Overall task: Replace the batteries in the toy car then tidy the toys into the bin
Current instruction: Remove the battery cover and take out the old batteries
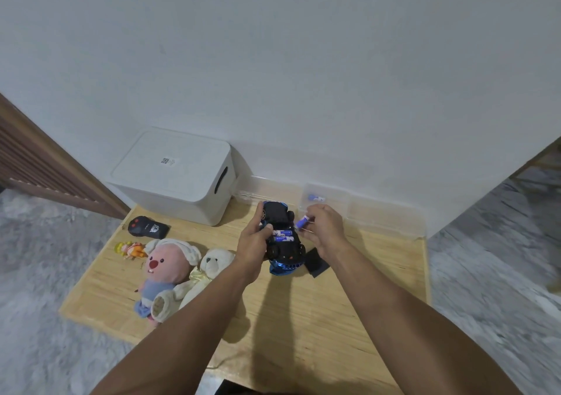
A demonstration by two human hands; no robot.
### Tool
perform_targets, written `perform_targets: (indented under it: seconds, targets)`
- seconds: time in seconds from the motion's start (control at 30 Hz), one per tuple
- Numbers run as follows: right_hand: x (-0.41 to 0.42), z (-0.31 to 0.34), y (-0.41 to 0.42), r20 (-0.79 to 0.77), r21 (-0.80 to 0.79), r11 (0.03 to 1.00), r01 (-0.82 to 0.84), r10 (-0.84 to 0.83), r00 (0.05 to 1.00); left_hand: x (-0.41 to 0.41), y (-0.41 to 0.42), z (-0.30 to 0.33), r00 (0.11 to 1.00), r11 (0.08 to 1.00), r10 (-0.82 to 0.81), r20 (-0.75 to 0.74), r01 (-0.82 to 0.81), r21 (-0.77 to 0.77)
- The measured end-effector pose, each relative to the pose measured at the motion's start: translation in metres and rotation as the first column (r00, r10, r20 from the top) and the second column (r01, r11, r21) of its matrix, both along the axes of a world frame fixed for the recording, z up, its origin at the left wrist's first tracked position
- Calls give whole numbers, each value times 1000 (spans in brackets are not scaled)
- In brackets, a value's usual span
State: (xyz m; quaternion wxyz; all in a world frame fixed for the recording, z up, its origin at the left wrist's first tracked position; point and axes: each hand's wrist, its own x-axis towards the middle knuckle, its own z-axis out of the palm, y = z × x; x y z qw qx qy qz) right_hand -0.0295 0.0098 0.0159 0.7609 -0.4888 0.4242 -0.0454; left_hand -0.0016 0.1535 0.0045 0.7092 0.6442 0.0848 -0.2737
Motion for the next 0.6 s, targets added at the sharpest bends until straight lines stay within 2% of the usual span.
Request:
perform_targets:
  seconds: [0.07, 0.13, 0.27, 0.43, 0.6]
  targets:
    - [1, 3, 0, -32, -30, 997, -75, 74, 997, 1, -1, 1, 998, 998, 57, -33, -58, -30]
    - [1, 3, 3, -105, -154, 964, -215, 201, 974, 1, -3, 2, 992, 991, 112, -60, -116, -63]
    - [-1, 1, 10, -186, -407, 810, -422, 379, 907, 0, -5, 4, 983, 981, 169, -66, -175, -83]
    - [-3, -7, 12, -177, -540, 728, -423, 393, 902, 1, -2, 3, 979, 976, 175, -100, -186, -109]
    - [-5, -13, 13, -223, -639, 667, -382, 314, 923, 3, -2, 2, 971, 973, 181, -156, -199, -115]
